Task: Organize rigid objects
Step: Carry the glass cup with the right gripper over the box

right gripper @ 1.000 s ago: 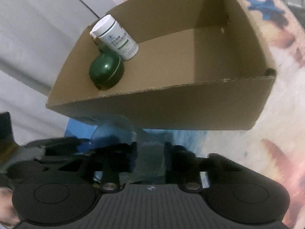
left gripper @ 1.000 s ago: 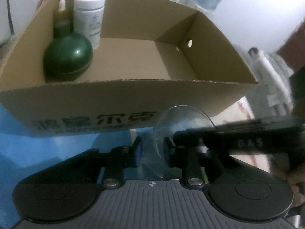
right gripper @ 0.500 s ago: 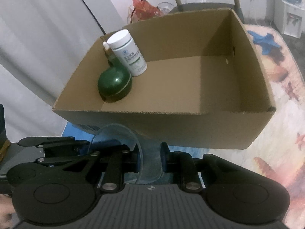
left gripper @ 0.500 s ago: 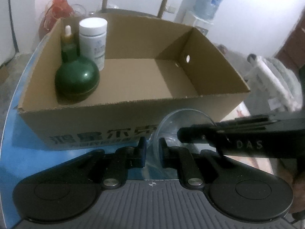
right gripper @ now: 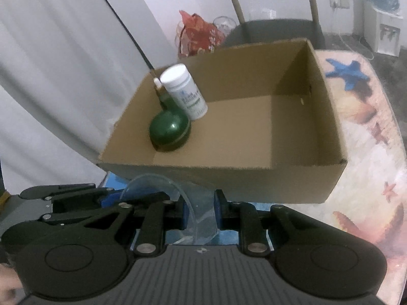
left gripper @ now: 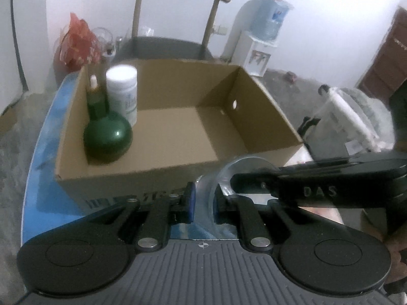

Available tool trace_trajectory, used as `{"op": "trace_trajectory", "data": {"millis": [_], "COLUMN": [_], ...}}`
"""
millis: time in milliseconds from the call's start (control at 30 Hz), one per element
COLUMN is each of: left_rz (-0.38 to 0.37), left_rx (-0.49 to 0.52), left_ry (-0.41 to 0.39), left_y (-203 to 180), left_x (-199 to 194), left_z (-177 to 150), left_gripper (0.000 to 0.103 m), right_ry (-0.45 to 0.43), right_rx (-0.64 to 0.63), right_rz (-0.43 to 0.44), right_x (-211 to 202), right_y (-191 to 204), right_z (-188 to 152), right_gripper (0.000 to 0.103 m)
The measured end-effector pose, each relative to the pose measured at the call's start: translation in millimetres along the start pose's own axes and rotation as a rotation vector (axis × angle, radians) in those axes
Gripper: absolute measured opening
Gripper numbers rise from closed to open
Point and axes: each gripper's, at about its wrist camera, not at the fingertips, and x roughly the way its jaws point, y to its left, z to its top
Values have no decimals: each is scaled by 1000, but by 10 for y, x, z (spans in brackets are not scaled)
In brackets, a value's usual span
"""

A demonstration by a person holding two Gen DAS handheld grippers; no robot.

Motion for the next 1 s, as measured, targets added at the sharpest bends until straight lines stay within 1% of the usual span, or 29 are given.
{"op": "trace_trajectory", "data": {"millis": [100,167,300,367,467,533,600,633,733,833,1000], "left_rz": [-2,-2,21,27,24,34,51,55,51,41,36], "left_rx": [14,25,37,42,36,50,69,63,43,35,15], "left_ry": [-22,-37,-83,-96,-79,-58,-38,-24,45,93,160], "left_y": [-52,-74,-92,-60,47,115,195,253,434,568,711], "left_x": [-152,-259,-396,-402,-300,-161,22,134,504,815,1126], "left_z": [59,133,354,477,697,819,918,973,1077,1095,1087], "left_gripper": [11,11,11,11,11,11,11,11,11,10,10], "right_ry": [-26,-43,-69,-78,-73,-54,-32,-16,67,119,192], "right_rx": [-24,-24,-31,-30,-32,-35,-21,-5,55,75,105], "right_rz": [-3,10,20,27,24,17,20,31,50,40,28], "right_x": [-155,-261,-367,-377,-284,-135,75,213,660,1027,1461], "right_y": [93,134,242,277,291,273,210,149,-57,-207,-394], "right_z": [34,92,300,445,661,813,955,1020,1167,1266,1307], "right_gripper": [22,22,22,22,22,22,22,22,22,22,22]}}
